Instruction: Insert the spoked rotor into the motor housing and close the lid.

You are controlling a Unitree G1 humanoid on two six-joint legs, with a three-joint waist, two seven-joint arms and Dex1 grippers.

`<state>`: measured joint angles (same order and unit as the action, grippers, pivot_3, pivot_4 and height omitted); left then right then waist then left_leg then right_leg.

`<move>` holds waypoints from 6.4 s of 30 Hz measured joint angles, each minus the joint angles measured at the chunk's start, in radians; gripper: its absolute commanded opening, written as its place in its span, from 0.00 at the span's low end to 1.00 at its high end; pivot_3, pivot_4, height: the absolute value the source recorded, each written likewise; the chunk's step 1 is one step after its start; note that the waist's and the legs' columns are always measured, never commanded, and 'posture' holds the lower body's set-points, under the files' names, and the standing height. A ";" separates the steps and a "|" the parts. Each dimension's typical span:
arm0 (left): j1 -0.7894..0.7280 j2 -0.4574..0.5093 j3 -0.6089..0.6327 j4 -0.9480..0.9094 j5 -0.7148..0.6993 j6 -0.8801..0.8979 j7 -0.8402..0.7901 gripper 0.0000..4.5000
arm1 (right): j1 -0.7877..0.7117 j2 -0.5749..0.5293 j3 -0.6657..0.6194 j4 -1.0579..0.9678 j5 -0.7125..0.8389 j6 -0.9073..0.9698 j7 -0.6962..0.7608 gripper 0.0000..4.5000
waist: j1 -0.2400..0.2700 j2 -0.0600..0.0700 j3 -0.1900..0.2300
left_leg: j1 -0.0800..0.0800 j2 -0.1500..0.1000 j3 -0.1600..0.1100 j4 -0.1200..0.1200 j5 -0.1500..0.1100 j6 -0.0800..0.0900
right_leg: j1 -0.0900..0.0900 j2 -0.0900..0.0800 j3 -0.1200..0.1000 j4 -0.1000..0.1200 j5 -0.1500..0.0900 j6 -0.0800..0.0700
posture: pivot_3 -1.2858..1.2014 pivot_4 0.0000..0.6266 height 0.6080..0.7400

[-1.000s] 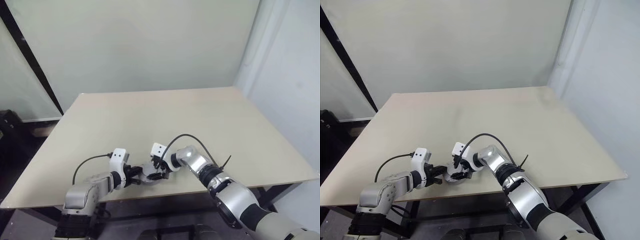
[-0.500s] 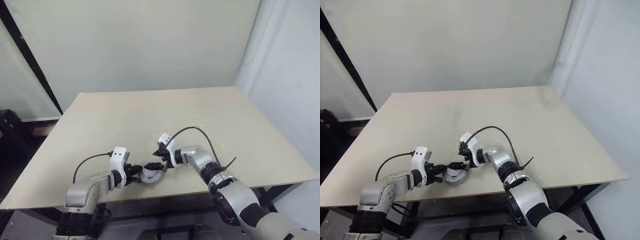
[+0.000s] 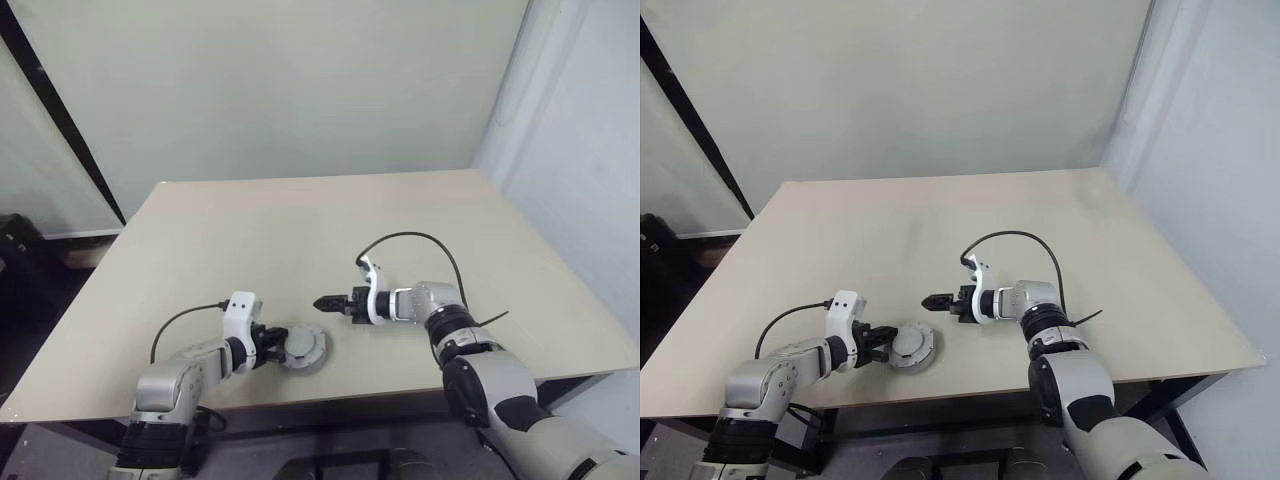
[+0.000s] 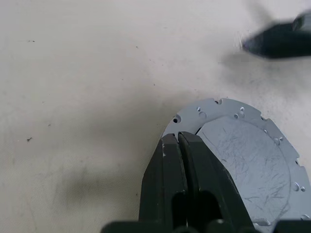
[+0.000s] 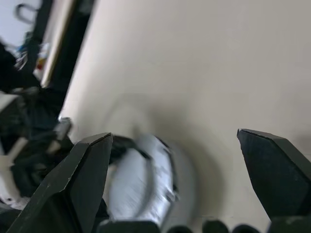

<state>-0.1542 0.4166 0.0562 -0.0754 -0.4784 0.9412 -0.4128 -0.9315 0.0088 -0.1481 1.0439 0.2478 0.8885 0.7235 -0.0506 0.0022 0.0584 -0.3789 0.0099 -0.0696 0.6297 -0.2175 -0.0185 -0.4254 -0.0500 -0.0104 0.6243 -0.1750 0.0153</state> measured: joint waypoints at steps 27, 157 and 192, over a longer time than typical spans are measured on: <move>0.030 0.001 0.003 -0.066 0.000 0.029 0.019 0.00 | 0.136 0.084 -0.094 -0.109 0.146 0.326 -0.114 1.00 | -0.006 0.000 0.000 | 0.001 0.000 0.001 0.001 -0.001 0.001 | 0.001 0.000 0.000 0.000 0.000 0.000 | 0.52 0.00 1.00; 0.138 -0.274 0.452 0.095 -0.990 0.040 0.223 0.50 | 0.209 0.120 -0.228 -0.387 0.526 0.455 -0.246 0.39 | -0.030 -0.008 0.002 | -0.006 0.001 0.000 0.005 -0.001 0.001 | -0.003 0.000 -0.001 -0.003 0.000 0.000 | 0.52 0.00 1.00; 0.061 -0.151 0.351 0.099 -0.506 -0.318 0.270 0.44 | 0.389 -0.027 0.362 -0.699 0.073 -0.448 0.048 1.00 | -0.027 -0.008 0.002 | -0.010 0.000 0.000 0.005 -0.002 0.000 | -0.005 0.000 -0.001 -0.004 0.000 0.000 | 0.52 0.00 1.00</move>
<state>-0.0931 0.2657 0.4073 0.0239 -0.9842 0.6232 -0.1423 -0.5428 -0.0179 0.2139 0.3449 0.3207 0.4403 0.7711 -0.0781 -0.0063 0.0606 -0.3886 0.0101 -0.0697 0.6349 -0.2192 -0.0180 -0.4302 -0.0497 -0.0111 0.6202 -0.1750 0.0153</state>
